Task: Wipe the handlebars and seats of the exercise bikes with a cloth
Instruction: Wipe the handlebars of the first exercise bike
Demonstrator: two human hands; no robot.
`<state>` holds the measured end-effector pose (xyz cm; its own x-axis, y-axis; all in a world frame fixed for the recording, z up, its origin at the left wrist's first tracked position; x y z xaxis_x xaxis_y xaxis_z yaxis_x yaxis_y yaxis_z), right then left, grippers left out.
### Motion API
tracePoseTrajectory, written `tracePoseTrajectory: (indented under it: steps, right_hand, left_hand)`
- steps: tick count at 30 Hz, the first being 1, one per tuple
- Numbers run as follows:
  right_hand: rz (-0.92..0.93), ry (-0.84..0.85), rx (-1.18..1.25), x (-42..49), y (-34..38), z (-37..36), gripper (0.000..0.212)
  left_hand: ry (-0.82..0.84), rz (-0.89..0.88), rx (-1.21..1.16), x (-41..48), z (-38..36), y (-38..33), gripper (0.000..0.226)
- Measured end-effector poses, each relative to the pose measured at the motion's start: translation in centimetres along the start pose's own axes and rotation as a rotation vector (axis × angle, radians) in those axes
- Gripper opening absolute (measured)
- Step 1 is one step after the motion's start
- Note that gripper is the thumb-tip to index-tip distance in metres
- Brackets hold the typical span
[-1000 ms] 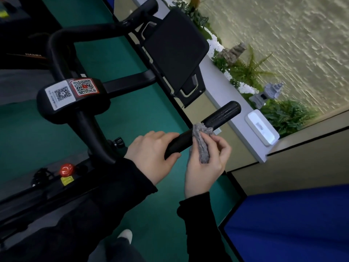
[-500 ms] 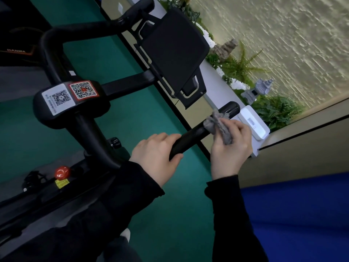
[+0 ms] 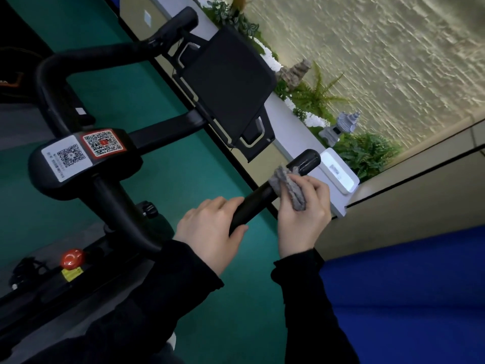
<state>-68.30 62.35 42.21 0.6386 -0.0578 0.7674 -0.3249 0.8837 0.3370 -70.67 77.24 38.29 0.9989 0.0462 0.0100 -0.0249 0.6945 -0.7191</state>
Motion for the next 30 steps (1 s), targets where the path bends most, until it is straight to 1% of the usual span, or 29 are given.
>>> tracePoseTrajectory:
  steps: [6, 8, 13, 17, 19, 24, 27, 29, 30]
  right_hand:
    - [-0.124, -0.218, 0.048, 3.6, -2.5, 0.9, 0.014]
    - [-0.141, -0.226, 0.075, 3.6, -2.3, 0.7, 0.014]
    - [-0.156, -0.175, 0.119, -0.2, -0.8, -0.4, 0.021]
    - [-0.237, -0.213, 0.162, -2.1, -0.5, -1.0, 0.016]
    - [-0.347, -0.246, 0.237, -3.4, -0.2, -1.3, 0.013]
    - [-0.764, -0.365, 0.539, -6.8, 0.5, -2.4, 0.023]
    - [-1.016, -0.432, 0.708, -7.8, 0.7, -3.3, 0.021]
    - [-1.145, -0.505, 0.792, -7.5, 0.3, -3.5, 0.02]
    - [-1.185, -0.516, 0.836, -7.2, 0.1, -3.5, 0.021]
  left_hand:
    - [-0.03, -0.023, 0.01, -0.1, 0.1, -0.1, 0.045]
    - [-0.036, -0.03, 0.014, -0.1, 0.2, -0.2, 0.045]
    - [-0.045, -0.06, 0.052, -0.1, 0.1, -0.4, 0.043]
    - [-0.036, -0.064, 0.065, -0.2, 0.1, -0.3, 0.043]
    - [-0.04, -0.063, 0.069, -0.1, 0.1, -0.2, 0.043]
    - [-0.046, -0.073, 0.091, -0.1, 0.0, -0.2, 0.045]
    - [-0.07, -0.082, 0.095, -0.2, 0.1, -0.2, 0.045]
    - [-0.078, -0.093, 0.092, -0.3, 0.1, -0.2, 0.045]
    - [-0.085, -0.098, 0.092, -0.3, 0.1, -0.2, 0.045]
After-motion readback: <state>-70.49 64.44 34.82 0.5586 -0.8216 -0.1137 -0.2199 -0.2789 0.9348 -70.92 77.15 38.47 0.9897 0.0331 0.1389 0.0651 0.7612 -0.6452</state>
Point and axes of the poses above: each hand's wrist, its own x-axis towards the middle knuckle, its own z-axis out of the back of the hand, y = z × x, the point moved 3 cm from there along x, towards the middle knuckle, and after that the axes turned 12 degrees about z, right-handed, at the moved point
